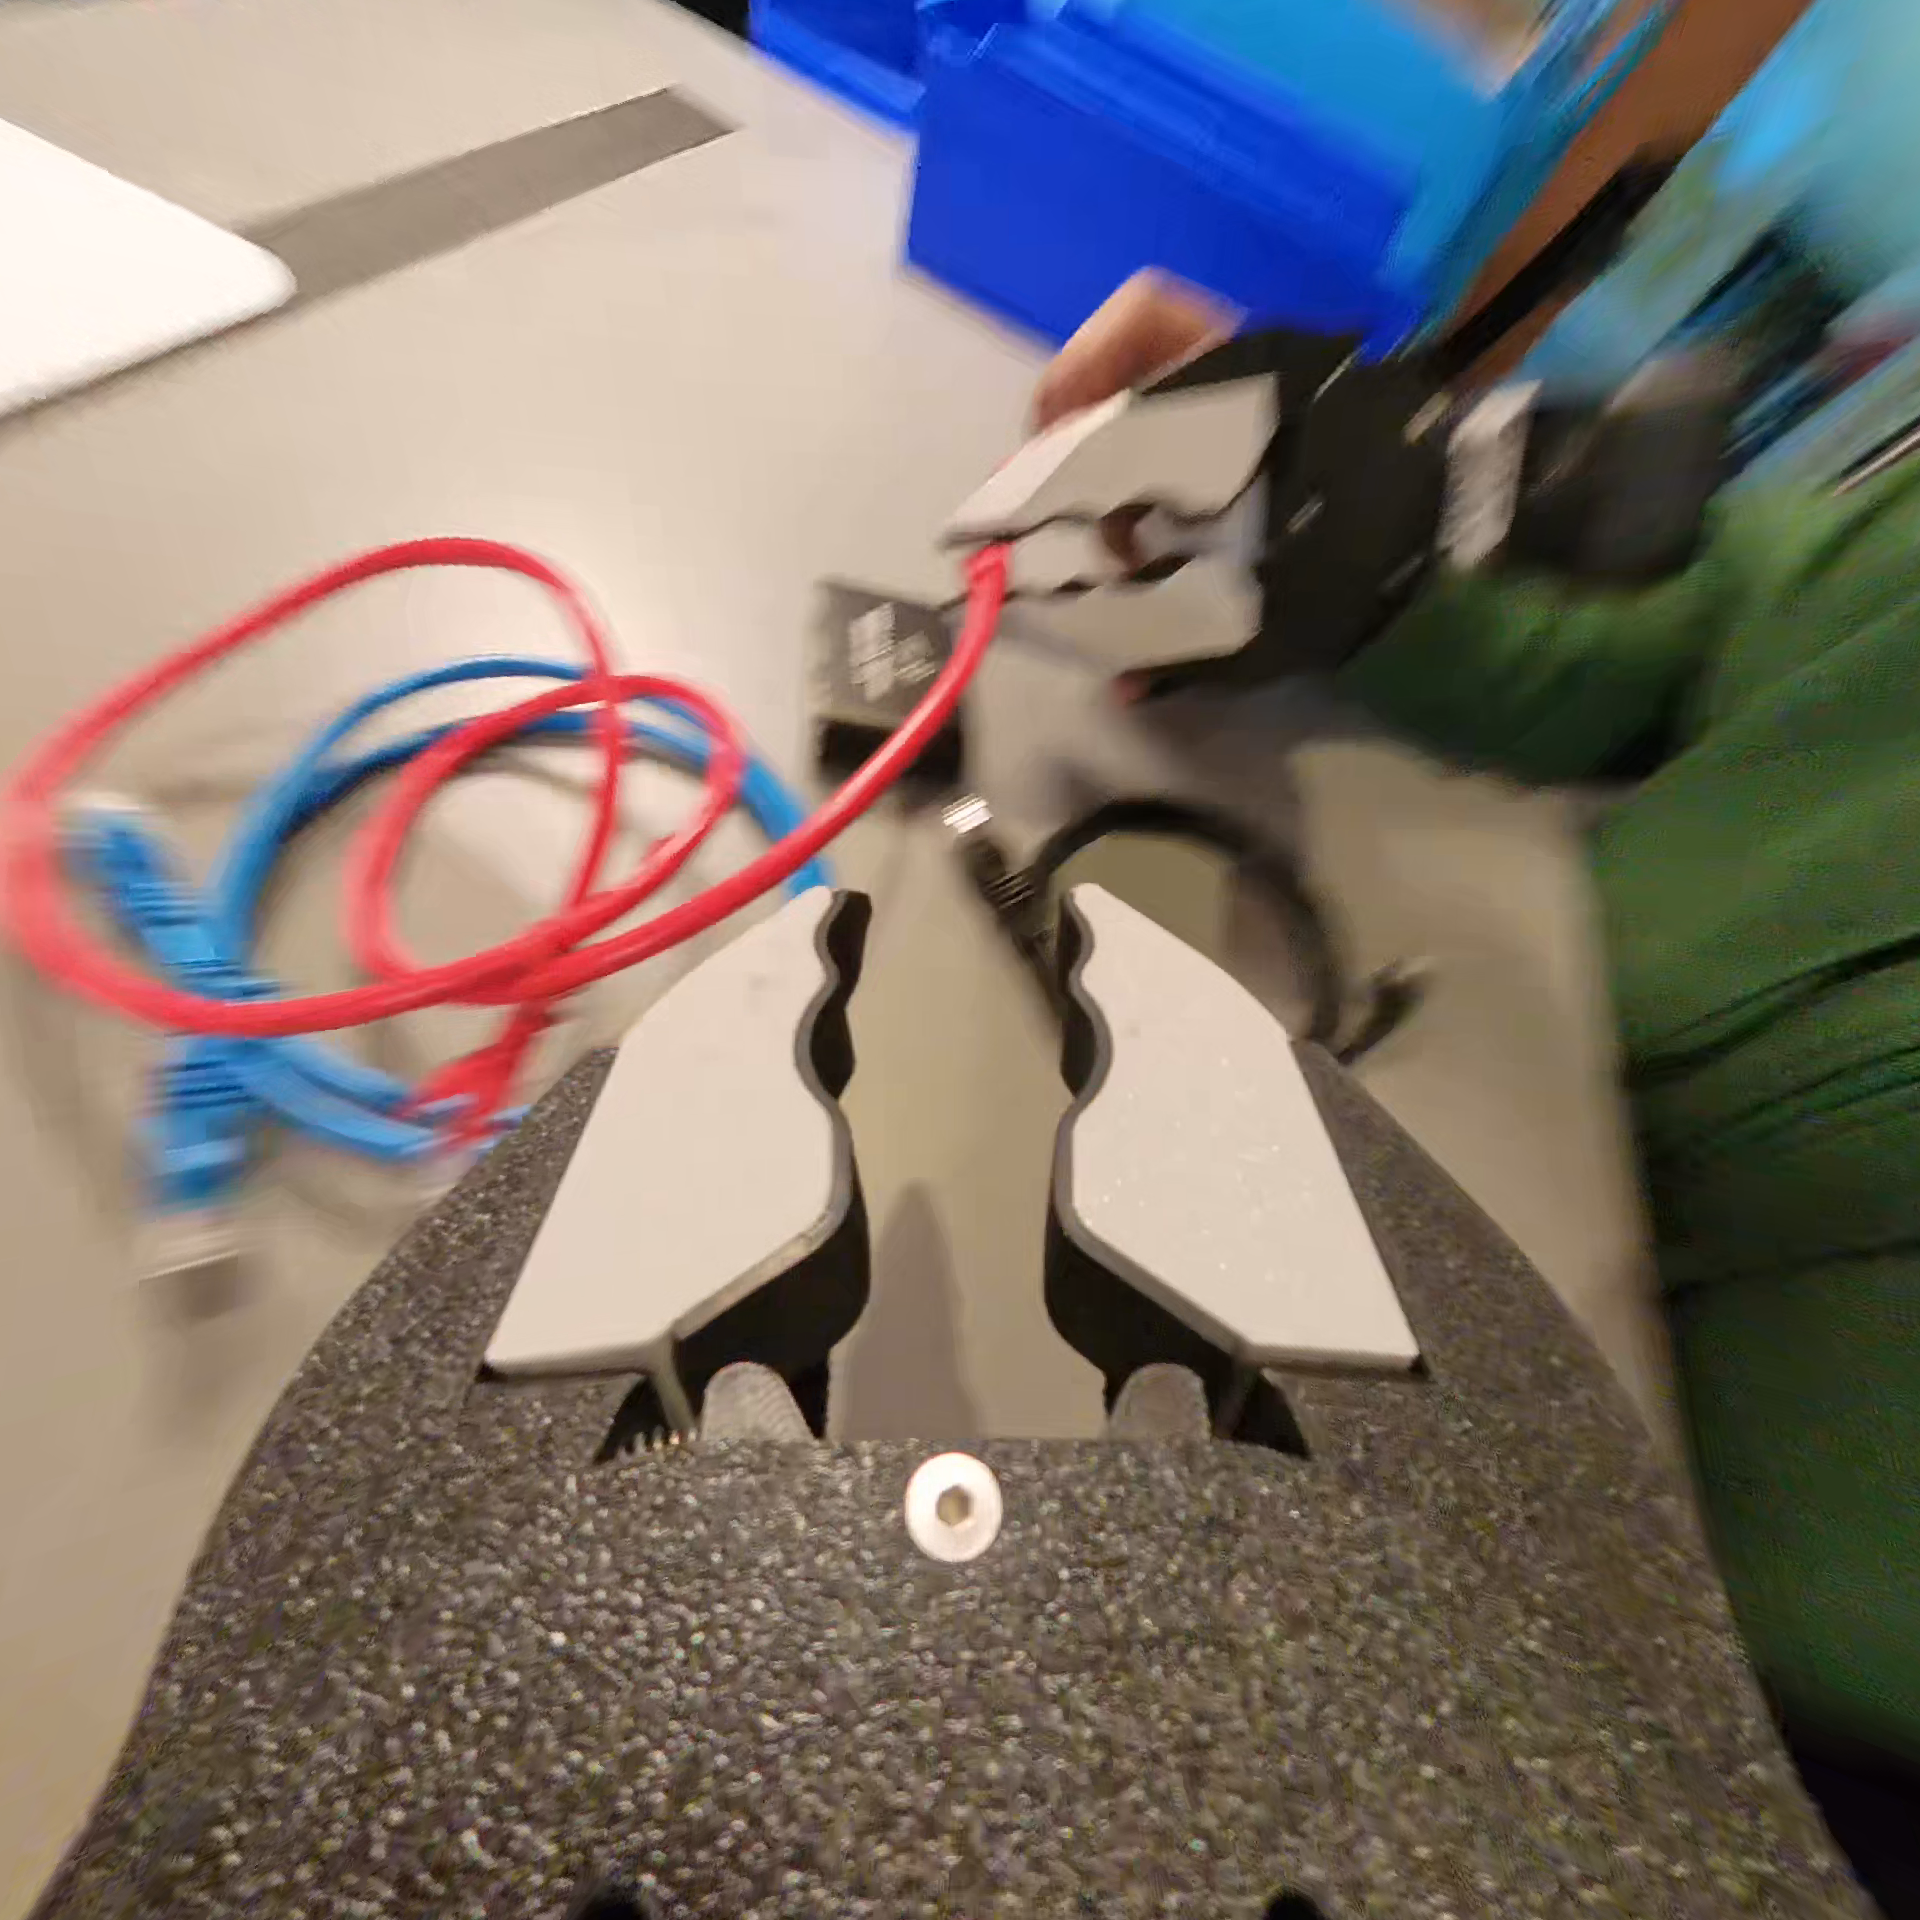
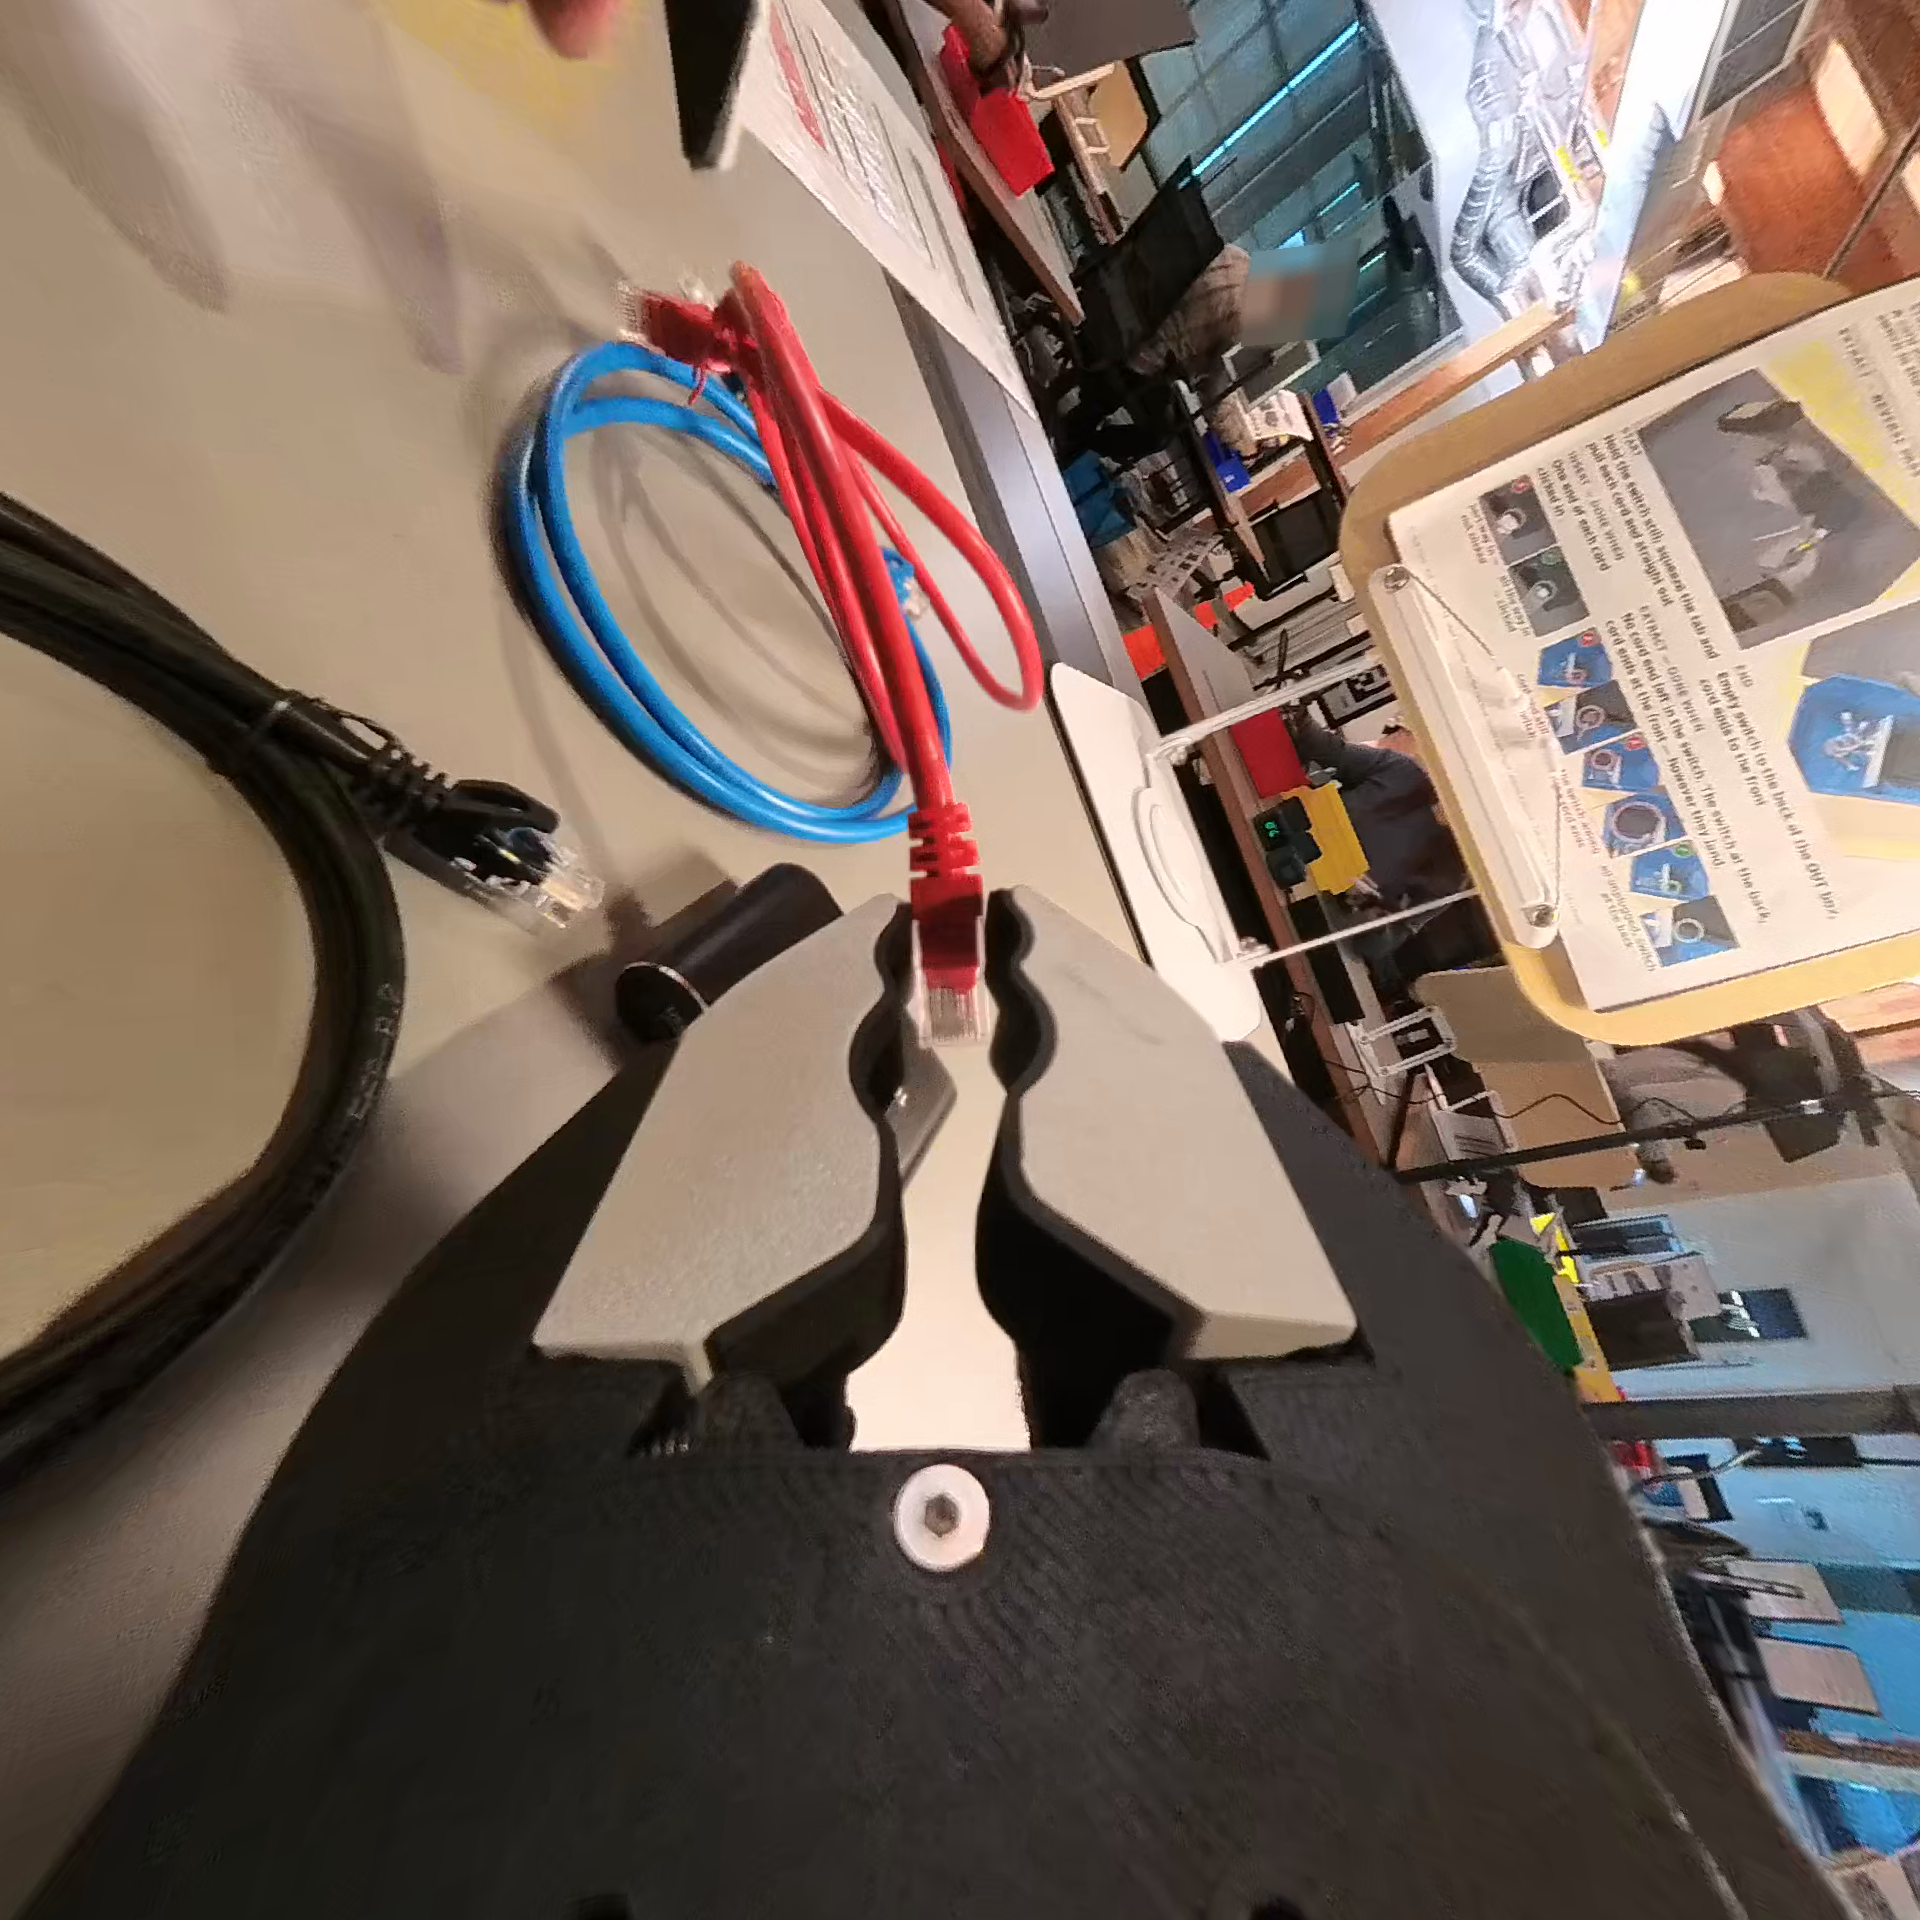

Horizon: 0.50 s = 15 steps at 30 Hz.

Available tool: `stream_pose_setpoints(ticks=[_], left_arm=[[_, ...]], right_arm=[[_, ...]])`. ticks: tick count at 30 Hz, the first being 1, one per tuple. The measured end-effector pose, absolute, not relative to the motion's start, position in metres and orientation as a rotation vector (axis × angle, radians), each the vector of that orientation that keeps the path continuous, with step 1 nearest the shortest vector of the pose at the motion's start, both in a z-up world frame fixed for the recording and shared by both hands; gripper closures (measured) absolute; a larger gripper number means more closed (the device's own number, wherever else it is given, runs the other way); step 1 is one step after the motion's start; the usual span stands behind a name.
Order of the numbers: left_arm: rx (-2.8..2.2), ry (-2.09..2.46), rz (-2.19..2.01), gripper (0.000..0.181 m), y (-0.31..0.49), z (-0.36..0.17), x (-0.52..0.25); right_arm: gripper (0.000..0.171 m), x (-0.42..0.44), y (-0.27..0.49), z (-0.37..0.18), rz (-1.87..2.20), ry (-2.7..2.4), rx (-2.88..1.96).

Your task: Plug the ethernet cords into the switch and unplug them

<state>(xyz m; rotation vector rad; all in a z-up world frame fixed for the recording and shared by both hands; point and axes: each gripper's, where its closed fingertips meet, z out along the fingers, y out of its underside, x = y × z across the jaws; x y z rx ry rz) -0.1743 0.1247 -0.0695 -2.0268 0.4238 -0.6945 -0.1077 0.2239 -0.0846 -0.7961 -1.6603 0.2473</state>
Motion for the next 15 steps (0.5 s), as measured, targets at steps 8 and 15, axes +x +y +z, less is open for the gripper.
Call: stream_pose_setpoints(ticks=[8,15], left_arm=[[-1.871,-0.104,-1.365,0.129,0.164,-0.076,-0.104],[-1.648,-0.407,-1.488,0.147,0.179,-0.071,-0.115]], right_arm=[[0.158,-0.117,0.205,-0.075,0.169,-1.607,-0.648],[0.158,-0.123,0.182,-0.070,0.035,-1.582,-0.446]])
